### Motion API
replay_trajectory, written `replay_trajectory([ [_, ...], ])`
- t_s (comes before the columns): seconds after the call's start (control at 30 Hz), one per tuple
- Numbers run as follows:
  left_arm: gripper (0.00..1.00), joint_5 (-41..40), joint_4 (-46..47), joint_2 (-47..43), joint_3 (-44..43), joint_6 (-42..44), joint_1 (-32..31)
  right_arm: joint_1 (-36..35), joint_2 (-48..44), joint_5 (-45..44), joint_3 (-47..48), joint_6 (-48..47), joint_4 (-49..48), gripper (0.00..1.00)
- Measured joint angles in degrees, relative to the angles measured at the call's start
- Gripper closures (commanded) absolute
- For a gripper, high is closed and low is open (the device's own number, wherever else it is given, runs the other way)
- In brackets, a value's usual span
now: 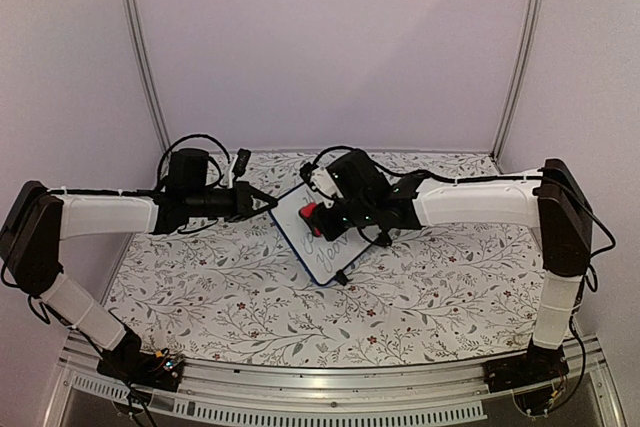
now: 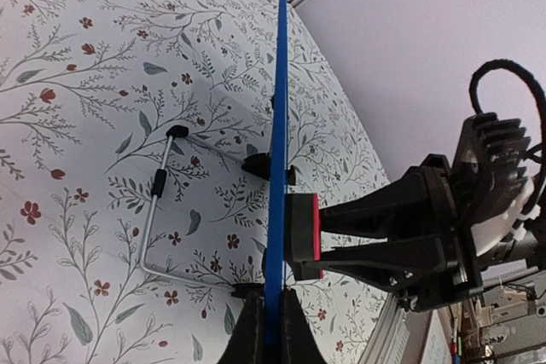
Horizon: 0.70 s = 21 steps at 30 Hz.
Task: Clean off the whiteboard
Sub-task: Erase the whiteboard at the center of the board.
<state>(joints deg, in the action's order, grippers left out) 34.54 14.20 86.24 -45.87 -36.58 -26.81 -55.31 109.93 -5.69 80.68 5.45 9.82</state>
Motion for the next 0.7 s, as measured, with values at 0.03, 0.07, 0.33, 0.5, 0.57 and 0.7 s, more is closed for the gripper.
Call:
replay_trajectory([
  [0.03, 0.99, -0.2, 0.0, 0.0, 0.0, 0.0, 0.04, 0.15, 0.61, 0.02, 1.51, -0.09, 0.52, 0.94],
  [0.07, 0.99, -0.33, 0.0, 0.0, 0.0, -0.02, 0.09, 0.28, 1.09, 0.04, 2.69, -0.15, 0.83, 0.94],
  [0.33, 0.99, -0.42, 0.02, -0.02, 0.0, -0.04, 0.11, 1.33, 2.64, 0.35, 6.32, -0.57, 1.57, 0.94],
  [0.5, 0.99, -0.26, -0.22, -0.02, 0.0, -0.02, 0.09, 1.36, 1.4, 0.59, 2.64, -0.48, -1.07, 0.94],
  [0.57, 0.99, -0.11, -0.22, -0.02, 0.0, -0.02, 0.07, 1.4, 0.52, 0.74, 0.59, -0.31, -1.53, 0.94],
  [0.7, 0.99, 0.24, -0.22, -0.02, -0.02, 0.0, 0.07, 1.44, -0.81, 0.92, -1.99, -0.2, -1.62, 0.94],
])
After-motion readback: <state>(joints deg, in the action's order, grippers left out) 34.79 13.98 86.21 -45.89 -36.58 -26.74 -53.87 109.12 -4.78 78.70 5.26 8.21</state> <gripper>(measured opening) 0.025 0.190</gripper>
